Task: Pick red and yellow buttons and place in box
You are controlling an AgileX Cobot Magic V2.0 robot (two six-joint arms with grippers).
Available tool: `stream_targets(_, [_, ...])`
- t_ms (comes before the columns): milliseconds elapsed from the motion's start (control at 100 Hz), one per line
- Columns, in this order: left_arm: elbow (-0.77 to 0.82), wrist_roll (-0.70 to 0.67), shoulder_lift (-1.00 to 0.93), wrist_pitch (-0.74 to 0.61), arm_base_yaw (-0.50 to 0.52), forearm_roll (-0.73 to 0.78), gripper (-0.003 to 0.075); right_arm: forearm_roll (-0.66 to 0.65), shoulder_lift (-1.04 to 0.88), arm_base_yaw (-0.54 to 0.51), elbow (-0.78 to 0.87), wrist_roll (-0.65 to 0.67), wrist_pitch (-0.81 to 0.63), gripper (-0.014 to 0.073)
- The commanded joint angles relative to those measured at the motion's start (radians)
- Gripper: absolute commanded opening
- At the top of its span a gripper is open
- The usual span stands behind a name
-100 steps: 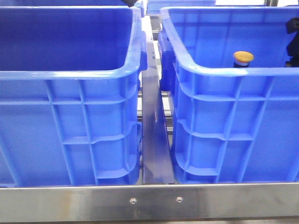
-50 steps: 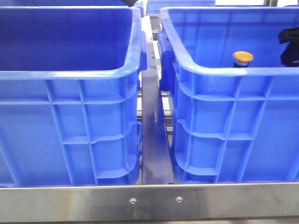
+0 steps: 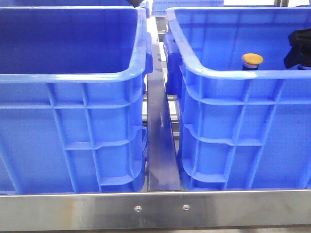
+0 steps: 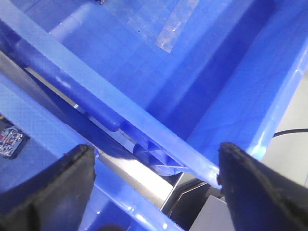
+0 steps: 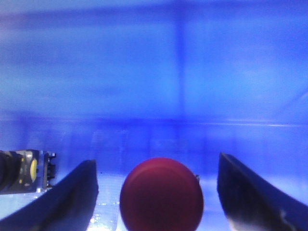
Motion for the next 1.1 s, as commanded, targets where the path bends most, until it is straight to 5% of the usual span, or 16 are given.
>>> stream_targets(0, [-0.029, -0.002, -0.041, -0.054, -0.007, -0.023, 0.0510, 0.019, -0.062, -0.001, -0.032, -0.006, 0.003, 0.0548])
stream_targets(390, [-0.029, -0.006, -0.041, -0.050, -0.005, -0.020, 0.0509, 0.016, -0.270, -0.001, 0.069, -0.006, 0.027, 0.0535])
stream_targets(550, [-0.029, -0.030, -0.041, -0.056, -0.005, 0.016, 0.0472, 0.016, -0.408, -0.001, 0.168, -0.006, 0.038, 0.0349])
stream_targets(690, [-0.029, -0.095, -0.041, -0.054, -0.005, 0.038, 0.0309, 0.016, -0.531, -0.001, 0.260, -0.006, 0.075, 0.0087])
stream_targets(830, [-0.029, -0.138, -0.041, -0.056, 0.009, 0.119, -0.0012, 0.017, -0.662, -0.001, 0.356, -0.004, 0.158, -0.0101])
stream_targets(1090, [-0.029, -0.171, -0.043, -0.054, 0.141, 0.158, -0.0020, 0.017, -0.896, -0.001, 0.509, -0.004, 0.145, -0.0094])
